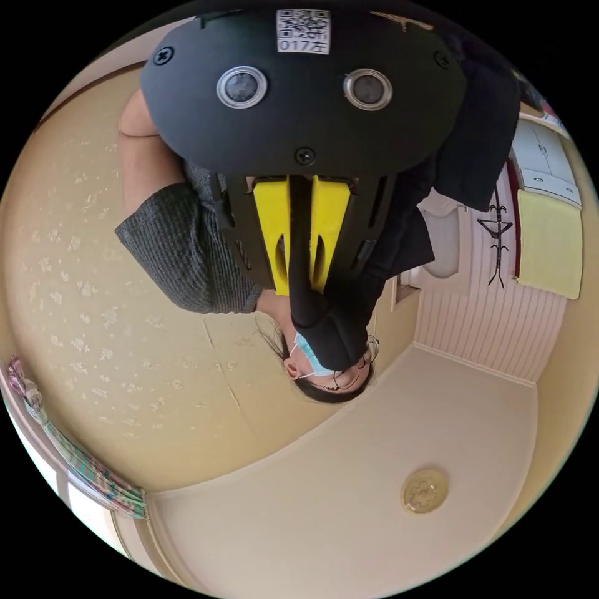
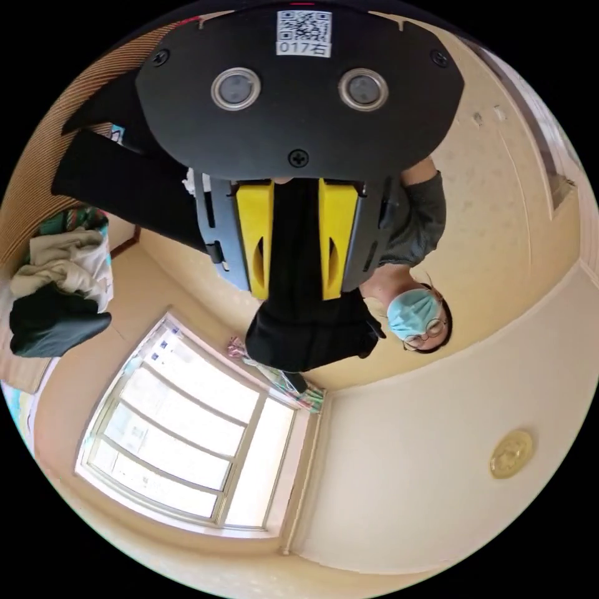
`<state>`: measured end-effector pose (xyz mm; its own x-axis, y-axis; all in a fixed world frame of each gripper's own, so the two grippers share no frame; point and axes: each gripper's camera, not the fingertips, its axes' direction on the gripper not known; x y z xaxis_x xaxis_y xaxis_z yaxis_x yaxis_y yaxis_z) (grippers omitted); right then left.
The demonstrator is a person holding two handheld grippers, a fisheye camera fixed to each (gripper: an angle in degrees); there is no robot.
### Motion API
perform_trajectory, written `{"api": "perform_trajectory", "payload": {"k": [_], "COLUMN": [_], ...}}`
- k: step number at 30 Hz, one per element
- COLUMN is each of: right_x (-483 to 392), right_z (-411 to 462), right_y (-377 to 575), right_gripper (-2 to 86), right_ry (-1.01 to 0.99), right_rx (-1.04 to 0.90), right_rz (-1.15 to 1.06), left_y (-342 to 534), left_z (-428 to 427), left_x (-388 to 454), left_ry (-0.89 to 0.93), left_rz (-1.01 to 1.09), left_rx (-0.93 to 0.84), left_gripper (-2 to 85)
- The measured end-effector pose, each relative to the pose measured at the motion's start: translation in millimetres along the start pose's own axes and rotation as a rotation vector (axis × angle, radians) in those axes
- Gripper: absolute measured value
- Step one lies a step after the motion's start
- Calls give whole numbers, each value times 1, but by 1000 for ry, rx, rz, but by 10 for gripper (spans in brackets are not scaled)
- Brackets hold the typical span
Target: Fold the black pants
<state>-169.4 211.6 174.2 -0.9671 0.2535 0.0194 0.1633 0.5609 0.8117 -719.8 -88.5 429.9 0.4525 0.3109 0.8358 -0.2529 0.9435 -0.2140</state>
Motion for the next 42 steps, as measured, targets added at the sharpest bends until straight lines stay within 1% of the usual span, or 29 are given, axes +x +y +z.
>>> {"api": "perform_trajectory", "payload": {"k": [1,2,3,4,5,6,7,8,9,10,11,12,13,15,16,19,22,25,30,33,35,36,38,39,40,41,42], "right_x": [-21,-48,-63,-95,-131,-150,-190,-228,-244,-273,-298,-308,-327,-349,-363,-397,-429,-460,-501,-513,-510,-508,-491,-485,-471,-454,-443], "right_z": [-5,-11,-13,-17,-17,-16,-10,2,10,28,48,57,74,99,116,152,180,191,173,145,113,103,54,38,2,-37,-58], "right_y": [1,2,2,1,-1,-2,-5,-7,-9,-13,-16,-18,-23,-29,-32,-35,-32,-29,-43,-54,-67,-71,-100,-110,-135,-165,-181], "right_gripper": [60,49,45,38,34,32,29,28,27,27,27,28,29,30,30,30,30,28,25,23,21,21,22,23,24,27,29], "right_ry": [53,112,154,263,390,455,591,735,816,971,1088,1123,1176,1233,1272,1323,1368,1350,1330,1334,1370,1394,1496,1518,1562,1620,1652], "right_rx": [36,75,90,118,145,158,181,192,192,209,235,243,267,312,343,382,440,494,588,658,706,714,737,738,730,700,686], "right_rz": [-58,-121,-151,-205,-252,-279,-345,-404,-425,-459,-497,-518,-556,-609,-653,-753,-836,-912,-888,-872,-848,-834,-710,-666,-576,-499,-463], "left_y": [-6,-9,-17,-26,-30,-40,-50,-56,-66,-77,-82,-94,-105,-121,-131,-154,-175,-196,-239,-262,-272,-277,-286,-293,-301,-305,-313], "left_z": [0,0,0,-2,-3,-7,-11,-14,-18,-22,-23,-23,-17,1,14,42,62,69,59,42,28,14,-20,-53,-93,-113,-162], "left_x": [9,14,26,37,42,50,56,57,58,58,58,54,47,38,33,27,27,23,-4,-31,-52,-70,-105,-134,-168,-186,-228], "left_ry": [-56,-94,-187,-292,-350,-474,-616,-689,-843,-1011,-1101,-1264,-1367,-1452,-1499,-1593,-1635,-1622,-1540,-1518,-1546,-1591,-1646,-1668,-1699,-1720,-1768], "left_rz": [4,7,9,3,-4,-25,-65,-90,-140,-178,-199,-235,-227,-152,-103,20,143,240,309,276,260,238,148,45,-55,-95,-179], "left_rx": [-36,-58,-106,-150,-169,-194,-208,-216,-236,-238,-236,-253,-299,-339,-327,-245,-158,-93,-88,-89,-106,-119,-128,-124,-130,-140,-163], "left_gripper": [44,45,45,46,46,46,46,46,44,43,43,42,42,41,41,41,42,44,45,45,44,45,45,45,45,46,47]}}
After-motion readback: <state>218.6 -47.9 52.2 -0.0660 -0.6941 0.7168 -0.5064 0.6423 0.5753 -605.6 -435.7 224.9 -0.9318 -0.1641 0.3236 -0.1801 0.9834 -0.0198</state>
